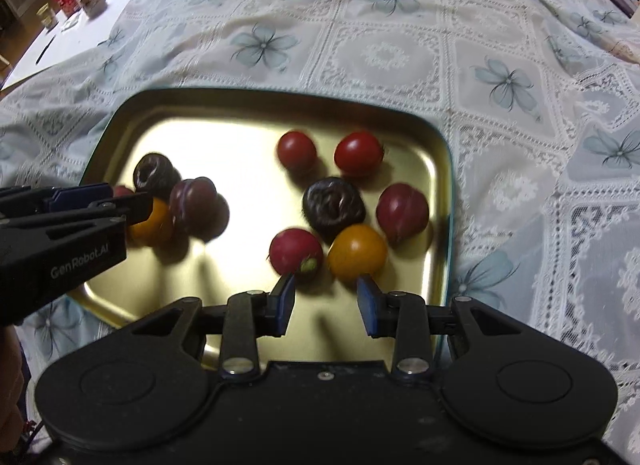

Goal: Organize fruits

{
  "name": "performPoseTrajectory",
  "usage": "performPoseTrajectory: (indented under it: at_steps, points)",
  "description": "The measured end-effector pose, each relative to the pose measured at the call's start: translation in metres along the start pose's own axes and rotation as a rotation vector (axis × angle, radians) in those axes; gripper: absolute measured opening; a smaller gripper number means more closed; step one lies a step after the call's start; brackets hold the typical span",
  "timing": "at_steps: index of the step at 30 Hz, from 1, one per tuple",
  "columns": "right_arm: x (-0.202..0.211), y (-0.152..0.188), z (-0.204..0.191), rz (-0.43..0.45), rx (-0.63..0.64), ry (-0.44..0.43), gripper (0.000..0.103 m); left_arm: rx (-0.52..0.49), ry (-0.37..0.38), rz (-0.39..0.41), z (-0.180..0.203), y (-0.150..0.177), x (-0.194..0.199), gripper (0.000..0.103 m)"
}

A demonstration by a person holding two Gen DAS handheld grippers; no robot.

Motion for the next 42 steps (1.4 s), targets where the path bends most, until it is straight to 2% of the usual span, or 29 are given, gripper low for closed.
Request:
performPoseTrajectory:
  at_steps: [20, 42]
  points:
    - [-0.002, 0.015, -0.005, -0.014, 0.018, -0.036, 0.037, 0.018, -0.032, -0.007, -0.002, 0.018, 0.001, 0.043]
    - [-0.009, 0.019, -0.006, -0.041, 0.014, -0.046, 0.037, -0.011, -0.004, -0.024, 0.007, 0.024, -0.001, 0.043]
Point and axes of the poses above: each gripper's, at about its wrist camera, not at the fingertips, and x roughly against the way its jaws point, z to its right, y to its underside, the point moved 4 cm from there along -x, roughly the way its jaws point, and after that the axes turned 5 degrees about -x, right-handed, at the moved point
